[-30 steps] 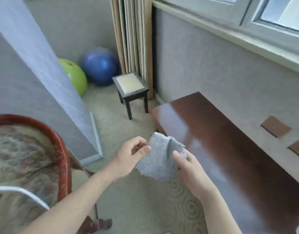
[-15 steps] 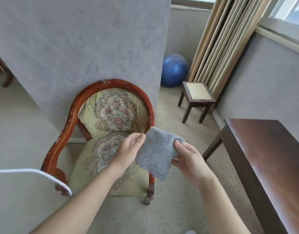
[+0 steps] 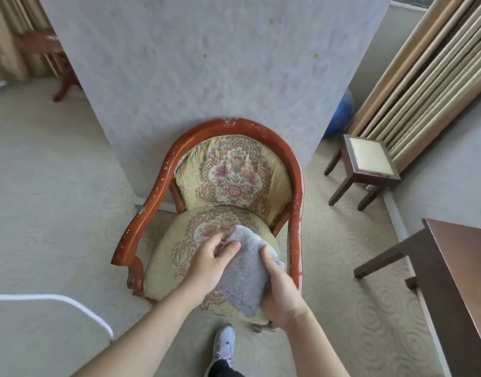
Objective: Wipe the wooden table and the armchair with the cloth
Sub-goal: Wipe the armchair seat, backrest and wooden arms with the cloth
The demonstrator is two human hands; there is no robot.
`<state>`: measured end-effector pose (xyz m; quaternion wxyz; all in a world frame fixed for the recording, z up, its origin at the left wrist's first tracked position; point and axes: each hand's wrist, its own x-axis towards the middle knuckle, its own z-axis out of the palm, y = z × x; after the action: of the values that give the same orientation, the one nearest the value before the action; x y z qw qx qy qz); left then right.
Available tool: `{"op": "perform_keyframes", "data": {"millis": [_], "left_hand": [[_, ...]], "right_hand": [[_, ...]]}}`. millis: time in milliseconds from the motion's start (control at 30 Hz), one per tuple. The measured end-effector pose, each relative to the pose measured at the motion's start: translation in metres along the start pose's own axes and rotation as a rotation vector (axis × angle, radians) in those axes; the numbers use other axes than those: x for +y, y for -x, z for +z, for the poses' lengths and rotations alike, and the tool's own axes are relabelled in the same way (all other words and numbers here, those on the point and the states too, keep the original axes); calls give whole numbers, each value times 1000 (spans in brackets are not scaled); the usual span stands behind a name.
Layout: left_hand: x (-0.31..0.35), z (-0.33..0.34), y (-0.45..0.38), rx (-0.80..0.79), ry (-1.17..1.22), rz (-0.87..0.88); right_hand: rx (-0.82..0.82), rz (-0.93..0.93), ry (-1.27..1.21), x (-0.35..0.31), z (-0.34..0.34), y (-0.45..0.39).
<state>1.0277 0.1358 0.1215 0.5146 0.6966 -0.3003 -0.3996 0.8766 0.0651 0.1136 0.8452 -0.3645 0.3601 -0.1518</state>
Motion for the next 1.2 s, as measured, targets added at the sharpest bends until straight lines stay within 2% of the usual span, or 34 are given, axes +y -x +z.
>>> {"op": "perform_keyframes", "data": {"millis": [133, 233, 333, 433, 567, 733, 900, 1000, 1067, 1133, 1200], "left_hand": [[-43, -40, -35, 138, -320, -47], [-62, -62, -64, 58, -539, -159], [-98, -73, -101, -46, -683, -279], [-126, -70, -128, -140, -763, -305], [-187, -65, -162, -273, -966, -320], [-268, -54, -219, -300, -1118, -247], [-355, -52, -272, -165, -1225, -189], [-390, -58, -298, -58, -1235, -160], [-407, -60, -306, -27, -1236, -109], [-419, -61, -309, 16, -1233, -41], [-427, -60, -308, 50, -1251, 12]], "right_hand": [[91, 69, -20, 7, -20, -54], [165, 83, -85, -2, -49, -93], [225, 60, -23, -4, -73, -141], [423, 51, -19, -2, -93, -169], [651, 112, 67, 40, -117, -207], [903, 143, -2, 97, -146, -252], [1120, 41, 89, 133, -180, -297], [1397, -25, 161, 140, -193, -324], [1498, -102, 286, 147, -199, -340], [1479, -157, 449, 162, -199, -357], [1356, -172, 609, 180, -197, -371]]}}
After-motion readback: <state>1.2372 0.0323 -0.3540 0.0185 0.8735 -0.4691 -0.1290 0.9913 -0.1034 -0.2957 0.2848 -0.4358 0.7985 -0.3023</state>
